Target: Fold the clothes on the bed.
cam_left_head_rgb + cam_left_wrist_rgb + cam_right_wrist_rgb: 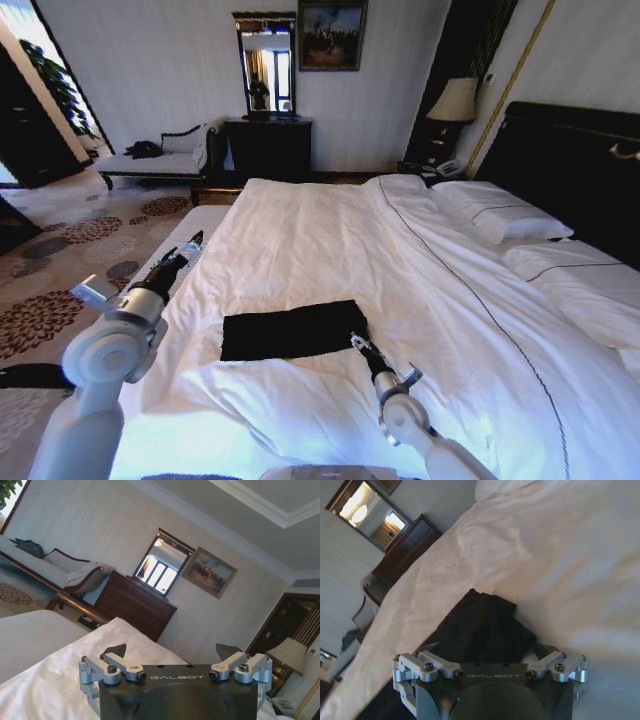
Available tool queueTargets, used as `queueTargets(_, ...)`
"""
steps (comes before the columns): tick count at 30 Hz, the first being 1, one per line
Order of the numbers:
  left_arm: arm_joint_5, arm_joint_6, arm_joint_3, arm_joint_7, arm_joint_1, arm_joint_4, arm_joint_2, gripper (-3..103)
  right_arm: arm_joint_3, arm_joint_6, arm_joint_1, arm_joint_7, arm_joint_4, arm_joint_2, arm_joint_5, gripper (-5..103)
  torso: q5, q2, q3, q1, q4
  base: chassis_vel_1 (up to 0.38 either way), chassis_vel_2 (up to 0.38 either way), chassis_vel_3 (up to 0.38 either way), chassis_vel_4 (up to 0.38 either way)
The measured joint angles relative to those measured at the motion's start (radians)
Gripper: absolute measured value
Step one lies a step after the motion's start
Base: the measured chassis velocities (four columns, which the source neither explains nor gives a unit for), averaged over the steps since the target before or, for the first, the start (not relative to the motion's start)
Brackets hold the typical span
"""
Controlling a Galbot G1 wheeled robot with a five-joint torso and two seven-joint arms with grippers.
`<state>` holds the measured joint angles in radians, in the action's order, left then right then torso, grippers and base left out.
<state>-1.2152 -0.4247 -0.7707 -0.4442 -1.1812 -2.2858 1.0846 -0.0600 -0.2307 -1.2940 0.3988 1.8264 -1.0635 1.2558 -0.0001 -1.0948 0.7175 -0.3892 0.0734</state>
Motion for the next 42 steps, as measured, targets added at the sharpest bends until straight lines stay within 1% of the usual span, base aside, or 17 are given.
queueTargets(2, 0.006, -0.001, 0.003, 0.000, 0.000, 0.002, 0.000, 100, -0.005, 0.000, 0.008, -0.003, -0.006, -0.019, 0.006, 100, -0.0001, 0.000, 0.000, 0.000, 0.0000, 0.000, 0.000, 0.000, 0.000)
queueTargets(6, 0.029, -0.003, 0.012, 0.000, -0.008, 0.007, 0.004, 100, -0.020, 0.001, 0.032, -0.012, -0.029, -0.106, 0.016, 100, 0.0000, 0.000, 0.000, 0.000, -0.0001, 0.000, 0.000, 0.000, 0.000)
queueTargets(9, 0.042, -0.003, 0.013, 0.000, -0.014, 0.007, 0.004, 100, -0.025, 0.002, 0.040, -0.022, -0.048, -0.139, 0.016, 100, 0.0000, 0.000, 0.000, 0.000, -0.0001, 0.000, 0.000, 0.000, 0.000)
queueTargets(16, 0.055, -0.004, 0.010, 0.001, -0.028, 0.004, 0.003, 100, -0.030, 0.002, 0.061, -0.040, -0.091, -0.149, 0.025, 100, 0.0000, 0.000, 0.000, 0.000, 0.0000, 0.000, 0.000, 0.000, 0.000)
queueTargets(17, 0.059, -0.004, 0.010, 0.001, -0.031, 0.002, 0.004, 100, -0.032, 0.002, 0.067, -0.043, -0.100, -0.147, 0.027, 103, 0.0000, 0.000, 0.000, 0.000, -0.0001, 0.000, 0.000, 0.000, 0.000)
queueTargets(20, 0.070, -0.004, 0.010, 0.001, -0.039, -0.001, 0.005, 100, -0.036, -0.001, 0.071, -0.046, -0.114, -0.137, 0.027, 89, 0.0001, 0.000, 0.000, 0.000, -0.0001, 0.000, 0.000, 0.000, 0.000)
queueTargets(21, 0.070, -0.004, 0.010, 0.001, -0.039, -0.001, 0.005, 100, -0.036, -0.001, 0.071, -0.046, -0.114, -0.137, 0.027, 89, 0.0001, 0.000, 0.000, 0.000, -0.0001, 0.000, 0.000, 0.000, 0.000)
queueTargets(24, 0.080, -0.004, 0.010, 0.001, -0.047, -0.003, 0.007, 100, -0.038, -0.006, 0.067, -0.061, -0.120, -0.124, 0.026, 73, 0.0001, 0.000, 0.000, 0.000, 0.0000, 0.000, 0.000, 0.000, 0.000)
queueTargets(26, 0.083, -0.004, 0.011, 0.001, -0.049, -0.004, 0.008, 100, -0.039, -0.008, 0.067, -0.066, -0.124, -0.123, 0.025, 73, 0.0001, 0.000, 0.000, 0.000, 0.0000, 0.000, 0.000, 0.000, 0.000)
queueTargets(29, 0.091, -0.004, 0.015, 0.002, -0.055, -0.010, 0.012, 100, -0.039, -0.016, 0.069, -0.084, -0.135, -0.123, 0.023, 57, 0.0001, 0.000, 0.000, 0.000, 0.0000, 0.000, 0.000, 0.000, 0.000)
queueTargets(31, 0.093, -0.004, 0.016, 0.002, -0.057, -0.010, 0.012, 100, -0.039, -0.017, 0.069, -0.088, -0.137, -0.123, 0.022, 57, 0.0001, 0.000, 0.000, 0.000, 0.0000, 0.000, 0.000, 0.000, 0.000)
queueTargets(34, 0.099, -0.004, 0.012, 0.002, -0.070, -0.017, 0.012, 100, -0.043, -0.024, 0.073, -0.116, -0.150, -0.123, 0.019, 40, 0.0001, 0.000, 0.000, 0.000, 0.0000, 0.000, 0.000, 0.000, 0.000)
queueTargets(35, 0.099, -0.004, 0.012, 0.002, -0.070, -0.017, 0.012, 100, -0.043, -0.024, 0.073, -0.116, -0.150, -0.123, 0.019, 40, 0.0001, 0.000, 0.000, 0.000, 0.0000, 0.000, 0.000, 0.000, 0.000)
queueTargets(38, 0.102, -0.004, 0.006, 0.002, -0.076, -0.018, 0.008, 100, -0.051, -0.031, 0.079, -0.133, -0.161, -0.131, 0.011, 24, 0.0002, 0.000, 0.000, 0.000, -0.0001, 0.000, 0.000, 0.000, 0.000)
queueTargets(39, 0.102, -0.004, 0.006, 0.002, -0.076, -0.018, 0.008, 100, -0.051, -0.031, 0.079, -0.133, -0.161, -0.131, 0.011, 24, 0.0002, 0.000, 0.000, 0.000, -0.0001, 0.000, 0.000, 0.000, 0.000)
queueTargets(41, 0.105, -0.004, 0.005, 0.003, -0.077, -0.013, 0.007, 100, -0.063, -0.036, 0.078, -0.148, -0.161, -0.132, 0.004, 14, 0.0003, 0.000, 0.000, 0.000, -0.0002, 0.000, 0.000, 0.000, 0.000)
queueTargets(42, 0.106, -0.004, 0.005, 0.003, -0.077, -0.011, 0.007, 100, -0.071, -0.037, 0.074, -0.158, -0.155, -0.130, 0.003, 14, 0.0003, 0.000, 0.000, 0.000, -0.0003, 0.000, 0.000, 0.000, 0.000)
